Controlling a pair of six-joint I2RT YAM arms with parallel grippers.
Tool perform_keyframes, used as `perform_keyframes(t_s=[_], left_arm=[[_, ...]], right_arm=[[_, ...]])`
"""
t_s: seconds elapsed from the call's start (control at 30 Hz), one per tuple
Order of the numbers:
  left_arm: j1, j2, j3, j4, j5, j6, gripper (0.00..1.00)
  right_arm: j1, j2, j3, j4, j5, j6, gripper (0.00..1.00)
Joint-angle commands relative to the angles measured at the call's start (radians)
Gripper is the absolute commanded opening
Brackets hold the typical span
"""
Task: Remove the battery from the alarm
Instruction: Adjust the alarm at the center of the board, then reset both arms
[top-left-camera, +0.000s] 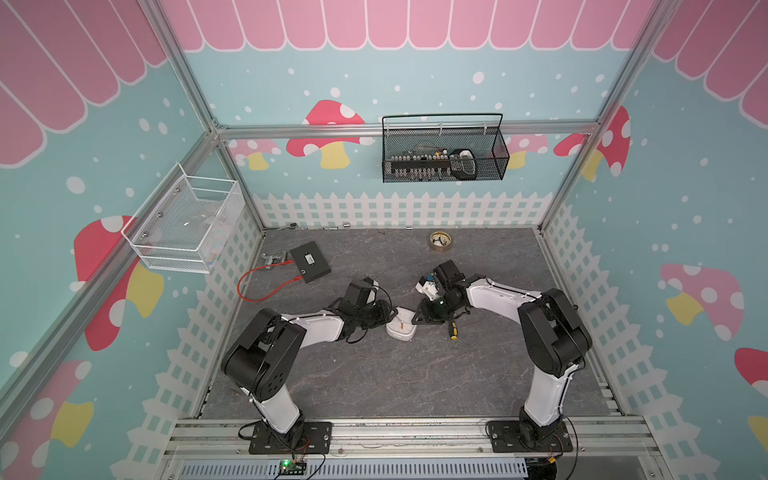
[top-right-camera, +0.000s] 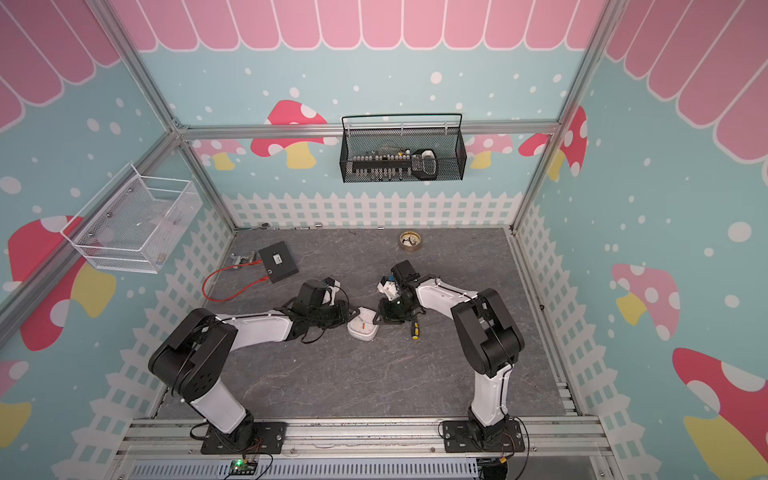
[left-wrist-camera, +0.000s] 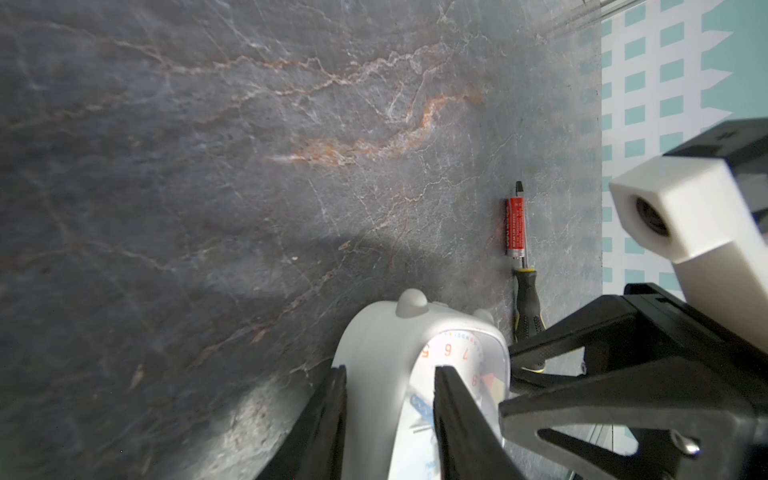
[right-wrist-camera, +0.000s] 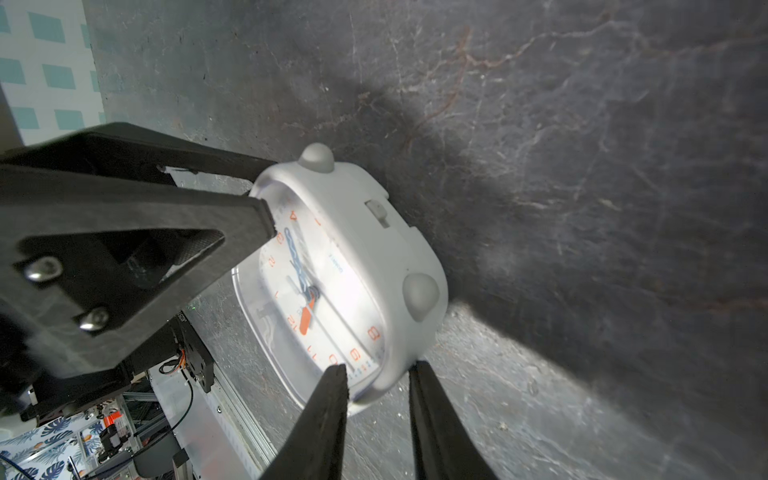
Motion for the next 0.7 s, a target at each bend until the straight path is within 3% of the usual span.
perform_keyframes(t_s=[0.0, 0.4, 0.6, 0.67], left_arm=[[-0.010, -0.030, -0.009, -0.010, 0.026, 0.026, 0.38], [-0.002, -0.033, -0.014, -0.024, 0.018, 0.034, 0.38], [0.001, -0.028, 0.001, -0.031, 0.019, 0.043, 0.38], [0.004, -0.038, 0.005, -0.044, 0.010, 0.047, 0.42]], right_arm=[[0.020, 0.000, 0.014, 0.045, 0.018, 0.031, 0.32], [0.019, 0.112, 0.151, 0.045, 0.047, 0.046, 0.33], [0.019, 0.073, 0.136, 0.045, 0.073, 0.056, 0.33], [0.019, 0.037, 0.125, 0.044, 0.105, 0.065, 0.40]])
